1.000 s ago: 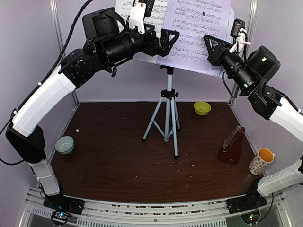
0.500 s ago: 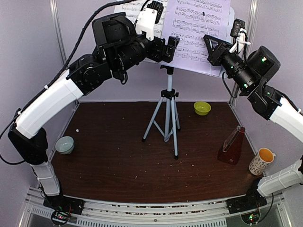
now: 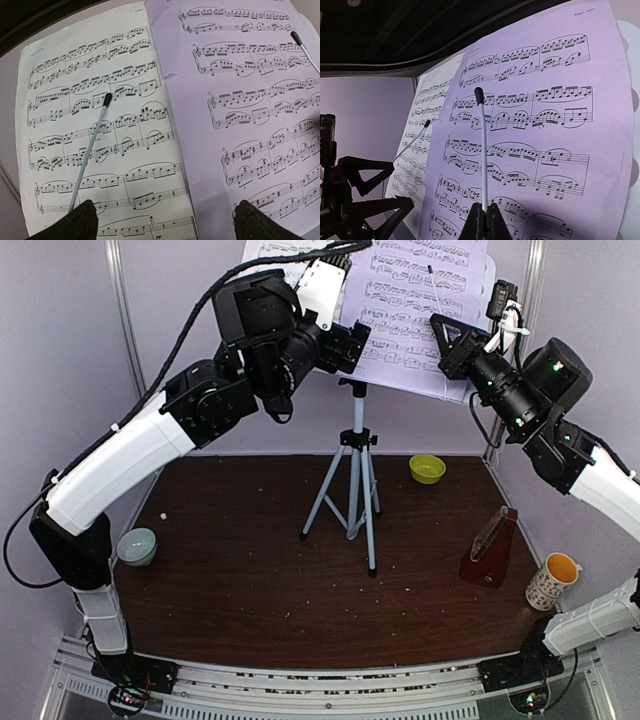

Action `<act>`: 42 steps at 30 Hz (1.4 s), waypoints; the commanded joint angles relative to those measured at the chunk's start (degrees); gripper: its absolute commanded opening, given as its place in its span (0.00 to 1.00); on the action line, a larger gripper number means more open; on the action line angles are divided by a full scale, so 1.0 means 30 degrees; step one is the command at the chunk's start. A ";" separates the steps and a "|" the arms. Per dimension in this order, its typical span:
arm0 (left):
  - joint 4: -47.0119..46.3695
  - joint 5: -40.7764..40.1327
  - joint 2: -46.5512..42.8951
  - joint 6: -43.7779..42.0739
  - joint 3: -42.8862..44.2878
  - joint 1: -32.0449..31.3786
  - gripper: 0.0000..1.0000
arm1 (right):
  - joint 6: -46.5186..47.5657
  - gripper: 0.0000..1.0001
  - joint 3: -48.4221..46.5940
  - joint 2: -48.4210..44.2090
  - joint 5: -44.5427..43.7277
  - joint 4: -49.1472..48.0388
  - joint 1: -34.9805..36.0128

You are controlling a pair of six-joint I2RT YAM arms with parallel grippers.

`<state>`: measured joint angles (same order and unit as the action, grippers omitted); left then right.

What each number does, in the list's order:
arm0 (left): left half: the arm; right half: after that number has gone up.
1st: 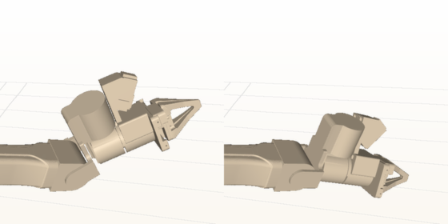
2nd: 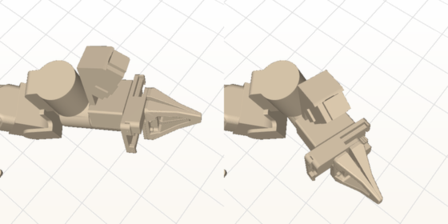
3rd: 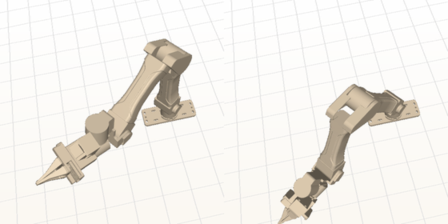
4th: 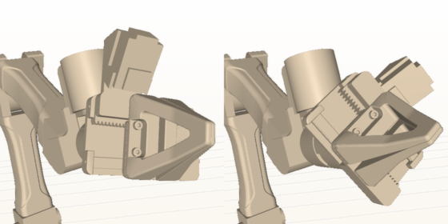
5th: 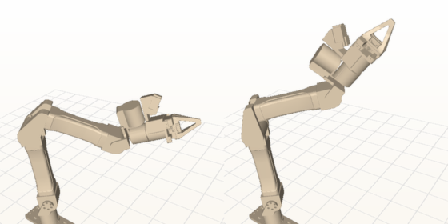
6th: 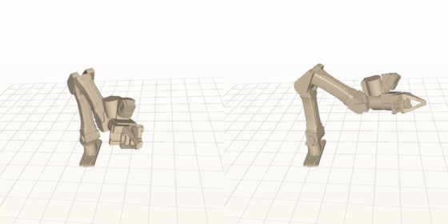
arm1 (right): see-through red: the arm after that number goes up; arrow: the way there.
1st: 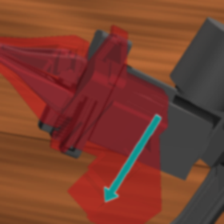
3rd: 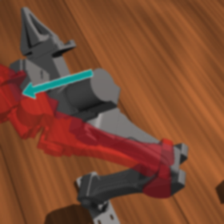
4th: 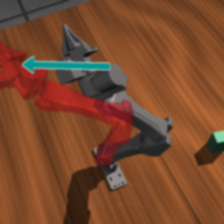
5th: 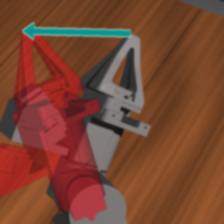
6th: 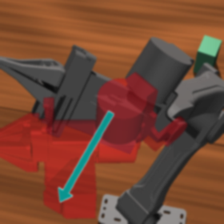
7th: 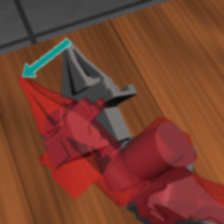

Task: Set up the instrument practice props

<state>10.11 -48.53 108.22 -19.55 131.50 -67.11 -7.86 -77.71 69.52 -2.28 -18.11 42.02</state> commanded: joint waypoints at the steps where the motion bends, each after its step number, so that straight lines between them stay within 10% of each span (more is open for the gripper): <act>1: -0.1614 -0.1374 -0.0406 -0.0890 -0.0212 0.0174 0.98 | 0.0188 0.00 0.0124 -0.0672 0.0497 -0.0753 0.0074; 42: 0.1464 0.1129 0.1588 0.0151 0.2434 0.0515 0.97 | 0.0272 0.00 0.0018 -0.0452 0.0771 -0.0841 0.0078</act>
<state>15.11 -46.92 111.87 -19.77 136.59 -65.93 -7.66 -77.67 69.49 -1.45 -18.26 42.02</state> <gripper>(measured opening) 0.968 0.026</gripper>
